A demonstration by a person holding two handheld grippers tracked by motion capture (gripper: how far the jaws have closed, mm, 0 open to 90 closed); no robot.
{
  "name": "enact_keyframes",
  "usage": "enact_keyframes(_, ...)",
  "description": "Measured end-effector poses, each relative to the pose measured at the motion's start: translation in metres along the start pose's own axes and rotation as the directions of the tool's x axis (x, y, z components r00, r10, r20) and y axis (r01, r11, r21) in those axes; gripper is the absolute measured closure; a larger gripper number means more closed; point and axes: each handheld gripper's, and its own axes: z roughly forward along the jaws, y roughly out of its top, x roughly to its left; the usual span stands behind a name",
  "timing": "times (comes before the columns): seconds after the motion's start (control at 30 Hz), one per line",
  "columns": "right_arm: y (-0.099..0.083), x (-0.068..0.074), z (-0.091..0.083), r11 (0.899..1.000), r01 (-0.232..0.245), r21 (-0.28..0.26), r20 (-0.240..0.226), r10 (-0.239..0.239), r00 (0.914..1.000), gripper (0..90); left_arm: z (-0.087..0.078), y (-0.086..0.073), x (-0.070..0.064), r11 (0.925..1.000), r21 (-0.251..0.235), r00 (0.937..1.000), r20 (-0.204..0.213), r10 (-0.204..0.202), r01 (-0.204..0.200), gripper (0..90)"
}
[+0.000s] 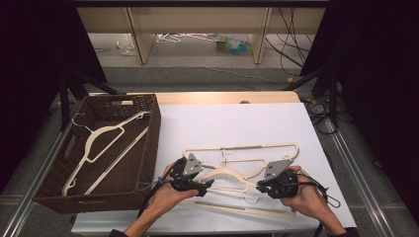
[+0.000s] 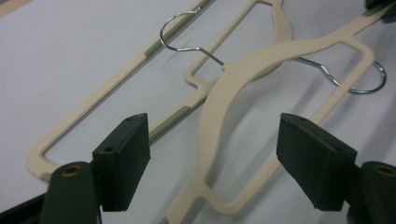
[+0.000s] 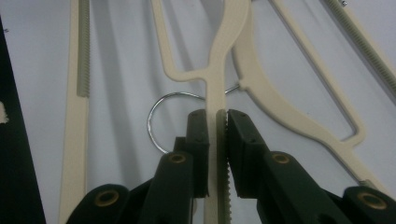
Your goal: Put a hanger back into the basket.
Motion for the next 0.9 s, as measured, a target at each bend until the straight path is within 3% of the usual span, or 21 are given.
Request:
enact_keyframes(0.17,0.003,0.003,-0.006,1.0,0.012,-0.007,0.012,-0.012,0.9999,79.7,0.014,0.001,0.003,0.9989,0.045,0.9999,-0.01,0.013,-0.012,23.1)
enact_keyframes(0.3,0.004,0.005,-0.008,1.0,0.013,-0.008,0.018,-0.013,0.9998,79.7,0.019,0.001,0.005,0.9986,0.05,0.9998,-0.013,0.015,-0.014,27.4)
enact_keyframes(0.6,0.008,0.006,-0.012,0.999,0.036,-0.016,0.029,-0.036,0.9989,79.7,0.035,0.003,0.002,0.994,0.091,0.998,0.024,0.059,-0.061,39.6)
enact_keyframes(0.73,0.009,0.007,-0.013,0.999,0.035,-0.014,0.029,-0.034,0.999,79.7,0.042,0.006,0.0,0.9914,0.098,0.9962,0.02,0.085,-0.087,46.3)
enact_keyframes(0.9,0.009,0.008,-0.014,0.999,0.045,-0.026,0.027,-0.044,0.9987,79.6,0.047,0.01,-0.003,0.9879,0.107,0.9928,0.055,0.107,-0.112,54.6)
